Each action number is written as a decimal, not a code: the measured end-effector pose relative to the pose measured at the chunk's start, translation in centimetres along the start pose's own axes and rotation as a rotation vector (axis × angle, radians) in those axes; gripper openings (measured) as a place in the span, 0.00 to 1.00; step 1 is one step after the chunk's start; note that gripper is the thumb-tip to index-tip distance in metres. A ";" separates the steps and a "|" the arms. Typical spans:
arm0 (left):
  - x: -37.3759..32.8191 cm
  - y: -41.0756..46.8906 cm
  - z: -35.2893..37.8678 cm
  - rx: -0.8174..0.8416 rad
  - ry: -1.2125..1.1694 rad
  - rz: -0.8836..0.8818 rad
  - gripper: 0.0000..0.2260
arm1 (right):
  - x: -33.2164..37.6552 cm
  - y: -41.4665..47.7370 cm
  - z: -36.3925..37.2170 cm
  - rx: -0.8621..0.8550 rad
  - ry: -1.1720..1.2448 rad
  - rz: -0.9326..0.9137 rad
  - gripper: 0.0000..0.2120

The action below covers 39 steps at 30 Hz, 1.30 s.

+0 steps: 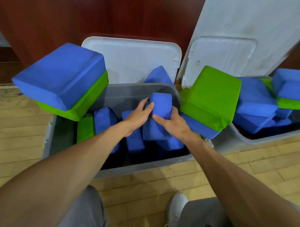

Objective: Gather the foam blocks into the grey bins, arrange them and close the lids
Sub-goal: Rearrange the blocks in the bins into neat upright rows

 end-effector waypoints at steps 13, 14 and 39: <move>7.6 -0.1 0.2 0.075 -0.081 -0.277 0.23 | -2.7 0.9 3.9 0.276 -0.227 0.151 0.35; 7.6 0.0 0.3 0.070 -0.053 -0.280 0.24 | -2.8 1.1 3.7 0.258 -0.277 0.138 0.36; -5.8 10.8 -5.3 -0.240 0.354 0.066 0.06 | 11.1 9.2 -7.0 0.003 -0.581 -0.331 0.11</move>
Point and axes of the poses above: each hand's wrist, its own y-axis towards the middle knuckle, its own z-axis out of the palm, x = y × z, the point moved 1 cm from there along y, towards the middle knuckle, and after that the axes turned 3 degrees about -z, right-handed, at the moved point
